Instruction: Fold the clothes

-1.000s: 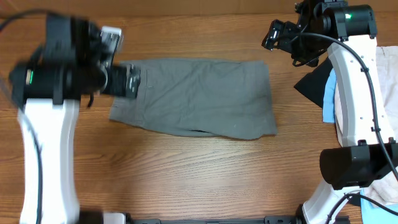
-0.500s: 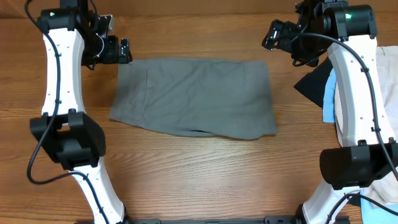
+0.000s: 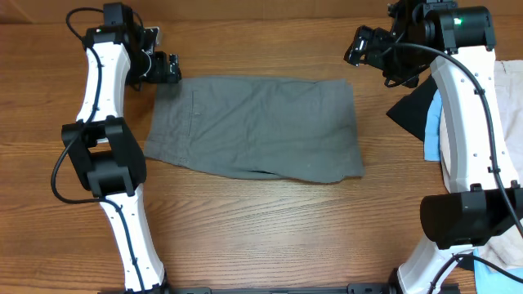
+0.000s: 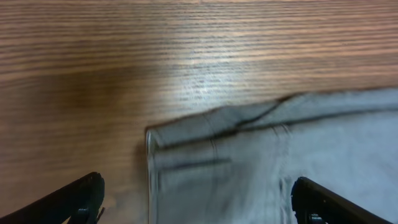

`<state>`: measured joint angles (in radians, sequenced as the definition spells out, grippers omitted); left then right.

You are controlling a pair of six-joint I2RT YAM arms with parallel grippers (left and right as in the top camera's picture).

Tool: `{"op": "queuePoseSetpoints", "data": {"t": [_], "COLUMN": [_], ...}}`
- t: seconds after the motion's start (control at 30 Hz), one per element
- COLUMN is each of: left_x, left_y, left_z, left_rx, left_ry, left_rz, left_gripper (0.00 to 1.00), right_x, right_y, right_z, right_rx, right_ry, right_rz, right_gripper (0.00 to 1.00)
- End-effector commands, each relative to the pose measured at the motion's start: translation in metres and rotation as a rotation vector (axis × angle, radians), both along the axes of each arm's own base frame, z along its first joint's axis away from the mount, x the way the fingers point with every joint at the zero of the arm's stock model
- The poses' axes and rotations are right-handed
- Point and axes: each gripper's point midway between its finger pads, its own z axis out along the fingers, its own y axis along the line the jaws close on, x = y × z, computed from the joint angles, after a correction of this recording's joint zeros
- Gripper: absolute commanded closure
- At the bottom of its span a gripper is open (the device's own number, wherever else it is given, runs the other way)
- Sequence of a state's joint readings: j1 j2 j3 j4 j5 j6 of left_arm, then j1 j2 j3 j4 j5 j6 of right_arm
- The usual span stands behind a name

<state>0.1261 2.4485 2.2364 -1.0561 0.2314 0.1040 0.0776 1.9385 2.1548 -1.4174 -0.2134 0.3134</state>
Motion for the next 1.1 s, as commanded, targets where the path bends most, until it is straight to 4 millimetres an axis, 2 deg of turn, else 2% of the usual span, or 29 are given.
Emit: {"op": "queuePoseSetpoints", "data": {"t": [0.0,0.13,0.43,0.5,0.7,0.97,1.07], "left_x": [0.01,0.017,0.023,0.022,0.019,0.005,0.003], "left_y": [-0.009,-0.014,-0.01,-0.008,-0.001,-0.003,-0.003], "left_z": [-0.003,-0.013,-0.017,-0.018,-0.023,-0.05,-0.051], "left_rx": [-0.05,-0.08,-0.062,-0.047,-0.012,-0.006,0.003], "left_ry": [-0.023,-0.037,-0.058,-0.051,-0.034,0.013,0.013], "left_rz": [-0.005,-0.016,-0.012,-0.007,0.006,-0.033,-0.06], "left_gripper": [0.02,0.09,0.09,0.13,0.13,0.12,0.13], "right_x": [0.0,0.0,0.0,0.0,0.0,0.0,0.0], "right_y": [0.0,-0.001,0.0,-0.001,-0.001,0.0,0.0], "right_z": [0.004,0.004,0.004,0.004,0.004,0.004,0.004], "right_rx": [0.003,0.003,0.003,0.003,0.003,0.003,0.003], "right_ry": [-0.013,-0.013,-0.013,-0.013,-0.013,-0.013,-0.013], "right_rz": [0.005,0.005,0.005,0.005,0.005,0.005,0.005], "right_gripper": [0.0,0.0,0.0,0.0,0.0,0.0,0.0]}}
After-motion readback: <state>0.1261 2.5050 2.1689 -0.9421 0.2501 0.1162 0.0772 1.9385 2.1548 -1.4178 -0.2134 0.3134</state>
